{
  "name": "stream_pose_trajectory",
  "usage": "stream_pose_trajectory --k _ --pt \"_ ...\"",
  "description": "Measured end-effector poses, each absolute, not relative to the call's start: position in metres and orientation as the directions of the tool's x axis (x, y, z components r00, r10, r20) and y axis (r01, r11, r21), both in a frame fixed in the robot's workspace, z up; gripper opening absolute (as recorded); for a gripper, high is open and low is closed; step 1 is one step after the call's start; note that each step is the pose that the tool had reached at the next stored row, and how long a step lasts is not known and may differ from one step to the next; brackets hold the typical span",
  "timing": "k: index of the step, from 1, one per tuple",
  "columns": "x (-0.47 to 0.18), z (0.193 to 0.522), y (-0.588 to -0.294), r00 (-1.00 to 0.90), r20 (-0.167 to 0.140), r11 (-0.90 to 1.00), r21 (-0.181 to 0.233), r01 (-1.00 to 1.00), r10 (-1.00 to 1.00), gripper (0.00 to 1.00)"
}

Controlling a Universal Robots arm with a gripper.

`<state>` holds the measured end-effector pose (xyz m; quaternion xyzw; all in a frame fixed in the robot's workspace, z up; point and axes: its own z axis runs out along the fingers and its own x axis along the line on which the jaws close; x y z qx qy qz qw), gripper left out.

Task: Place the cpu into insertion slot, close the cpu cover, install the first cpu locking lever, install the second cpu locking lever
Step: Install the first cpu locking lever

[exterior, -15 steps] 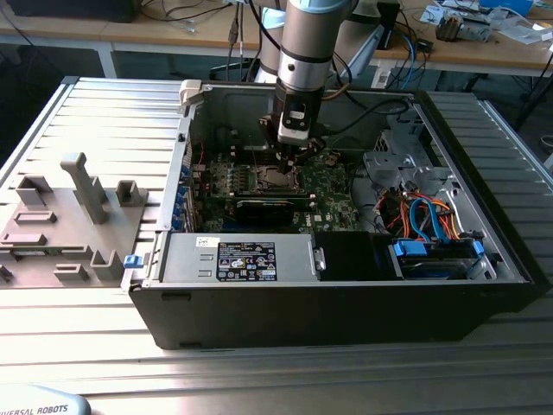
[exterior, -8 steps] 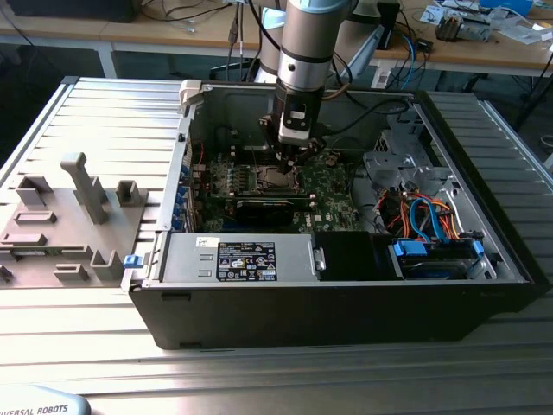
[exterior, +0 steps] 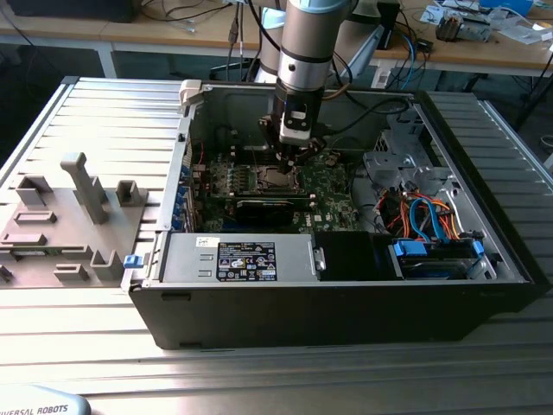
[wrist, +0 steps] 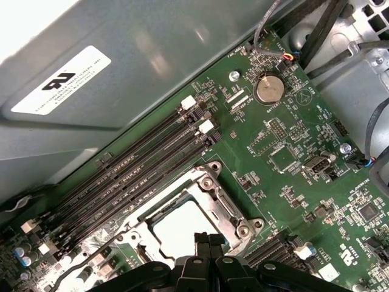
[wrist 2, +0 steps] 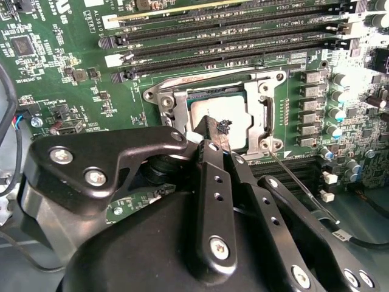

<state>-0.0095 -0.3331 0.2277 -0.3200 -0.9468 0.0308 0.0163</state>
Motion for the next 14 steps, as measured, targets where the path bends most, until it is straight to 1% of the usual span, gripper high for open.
stream_pose_trajectory --k 14 --pt "-0.0095 0.2277 -0.3331 -0.812 0.011 0.810 -0.069 0.582 0.584 0.11"
